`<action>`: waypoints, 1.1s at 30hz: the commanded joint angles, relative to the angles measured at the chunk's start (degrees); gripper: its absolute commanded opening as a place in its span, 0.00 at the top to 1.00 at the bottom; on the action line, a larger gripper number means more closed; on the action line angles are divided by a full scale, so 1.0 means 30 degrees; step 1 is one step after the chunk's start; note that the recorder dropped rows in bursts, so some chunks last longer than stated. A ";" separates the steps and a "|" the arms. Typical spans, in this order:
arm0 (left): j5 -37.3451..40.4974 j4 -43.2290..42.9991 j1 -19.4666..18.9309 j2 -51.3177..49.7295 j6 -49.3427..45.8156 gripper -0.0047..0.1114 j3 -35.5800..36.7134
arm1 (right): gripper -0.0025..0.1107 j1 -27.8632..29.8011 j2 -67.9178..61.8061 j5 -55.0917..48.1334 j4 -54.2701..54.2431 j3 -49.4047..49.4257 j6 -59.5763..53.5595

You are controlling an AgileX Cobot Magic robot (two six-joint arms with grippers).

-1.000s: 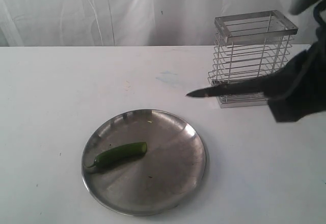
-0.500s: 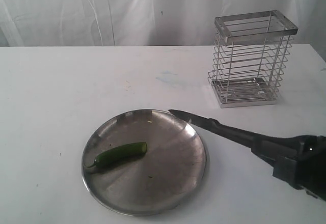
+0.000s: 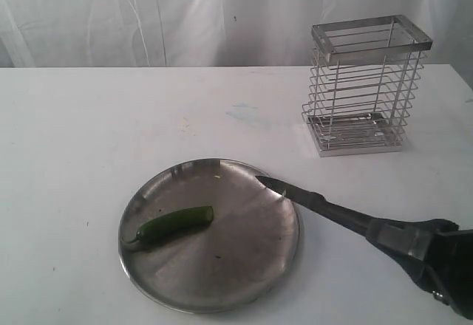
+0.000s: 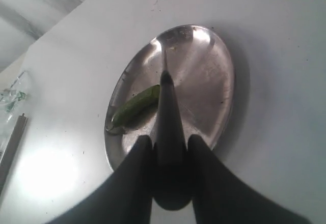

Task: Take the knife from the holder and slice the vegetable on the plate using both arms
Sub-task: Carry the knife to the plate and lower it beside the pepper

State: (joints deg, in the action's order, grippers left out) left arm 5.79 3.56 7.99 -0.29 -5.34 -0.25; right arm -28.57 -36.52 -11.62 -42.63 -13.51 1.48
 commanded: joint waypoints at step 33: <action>-0.0041 0.0096 0.0096 0.0095 -0.0042 0.95 0.0085 | 0.98 -0.0028 -1.6215 -0.2859 -1.9104 -0.3911 -2.4865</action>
State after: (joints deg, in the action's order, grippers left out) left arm 5.79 3.56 7.99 -0.29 -5.34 -0.25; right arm -28.57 -81.38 -20.15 -99.56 -23.94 -70.17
